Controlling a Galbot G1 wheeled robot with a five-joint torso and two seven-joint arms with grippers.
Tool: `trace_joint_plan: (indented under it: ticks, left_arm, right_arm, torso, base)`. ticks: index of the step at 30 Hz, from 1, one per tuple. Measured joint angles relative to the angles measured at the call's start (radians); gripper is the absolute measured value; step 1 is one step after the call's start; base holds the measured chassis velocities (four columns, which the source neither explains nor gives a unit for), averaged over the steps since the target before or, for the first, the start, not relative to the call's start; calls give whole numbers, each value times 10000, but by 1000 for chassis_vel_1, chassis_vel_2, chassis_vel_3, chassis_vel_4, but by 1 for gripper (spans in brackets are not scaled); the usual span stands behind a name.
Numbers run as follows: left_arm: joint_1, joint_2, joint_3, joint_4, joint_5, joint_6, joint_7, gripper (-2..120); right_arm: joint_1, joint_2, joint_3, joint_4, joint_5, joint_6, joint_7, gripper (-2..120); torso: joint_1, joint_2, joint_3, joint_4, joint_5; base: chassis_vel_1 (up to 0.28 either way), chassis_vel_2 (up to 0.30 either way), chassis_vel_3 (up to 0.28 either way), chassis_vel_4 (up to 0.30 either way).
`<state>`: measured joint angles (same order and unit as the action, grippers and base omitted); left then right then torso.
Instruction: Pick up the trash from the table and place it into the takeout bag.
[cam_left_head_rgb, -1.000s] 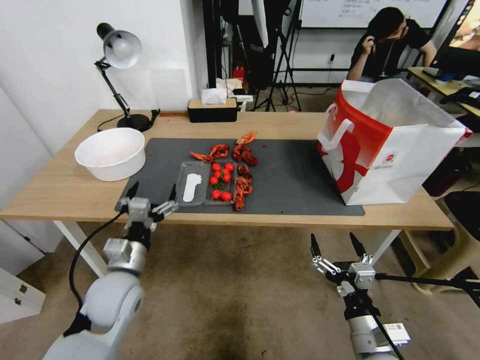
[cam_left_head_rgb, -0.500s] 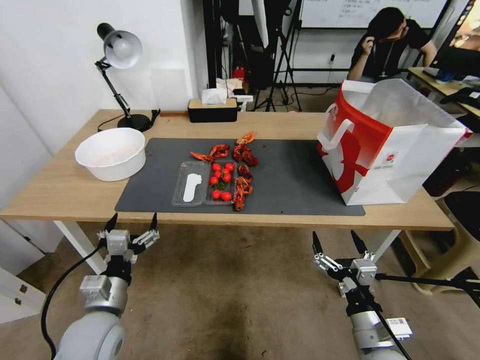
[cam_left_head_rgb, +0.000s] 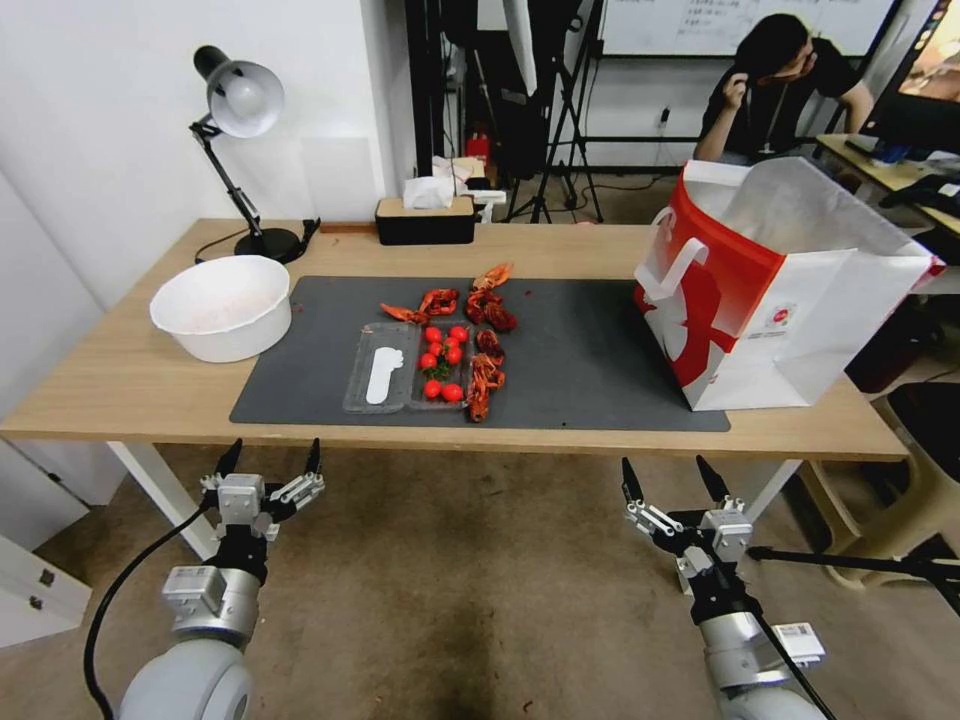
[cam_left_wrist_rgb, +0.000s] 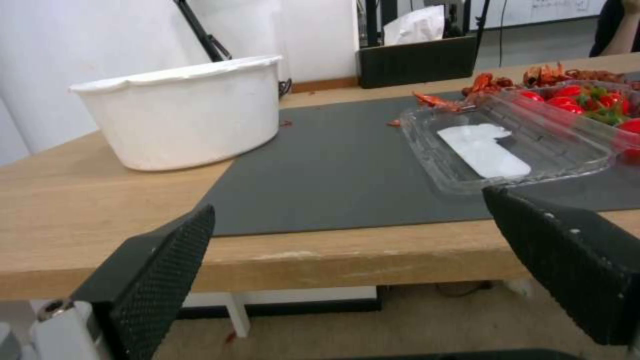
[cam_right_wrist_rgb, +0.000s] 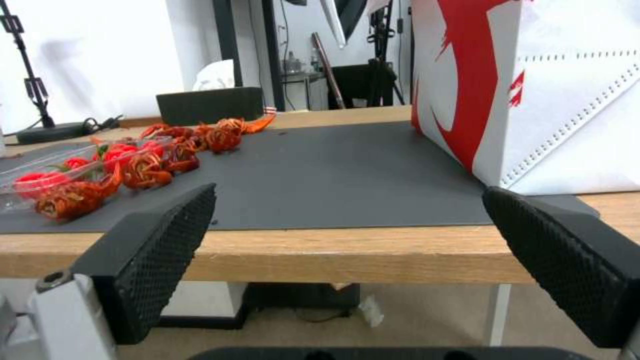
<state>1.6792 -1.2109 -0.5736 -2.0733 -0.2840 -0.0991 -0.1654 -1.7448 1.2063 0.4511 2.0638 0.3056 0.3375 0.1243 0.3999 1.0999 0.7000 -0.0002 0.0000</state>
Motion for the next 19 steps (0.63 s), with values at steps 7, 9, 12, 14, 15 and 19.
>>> trace_joint_plan:
  ticks: [7,9,12,14,15,19]
  left_arm:
    - [-28,1,7,25,1,-2,5,100]
    - [-37,3,11,30,0,-3,6,100]
    - [-43,5,15,35,0,-3,9,100]
    - [-46,6,17,36,0,-3,9,100]
    - [-48,6,19,38,0,-3,10,100]
    - [-55,8,22,41,0,-3,12,100]
  right_arm:
    - [9,-65,12,27,146,-96,-131,100]
    - [9,-68,12,29,154,-105,-136,100]
    - [8,-68,14,30,156,-107,-138,100]
    - [8,-68,15,31,156,-107,-139,100]
    - [8,-68,16,31,156,-107,-139,100]
    - [7,-69,17,32,156,-107,-140,100]
  torso:
    - [1,0,0,1,0]
    - [1,0,0,1,0]
    - [1,0,0,1,0]
    - [1,0,0,1,0]
    - [1,0,0,1,0]
    - [2,0,0,1,0]
  base:
    - [0,0,0,0]
    - [0,0,0,0]
    - [0,0,0,0]
    - [0,0,0,0]
    - [0,0,0,0]
    - [0,0,0,0]
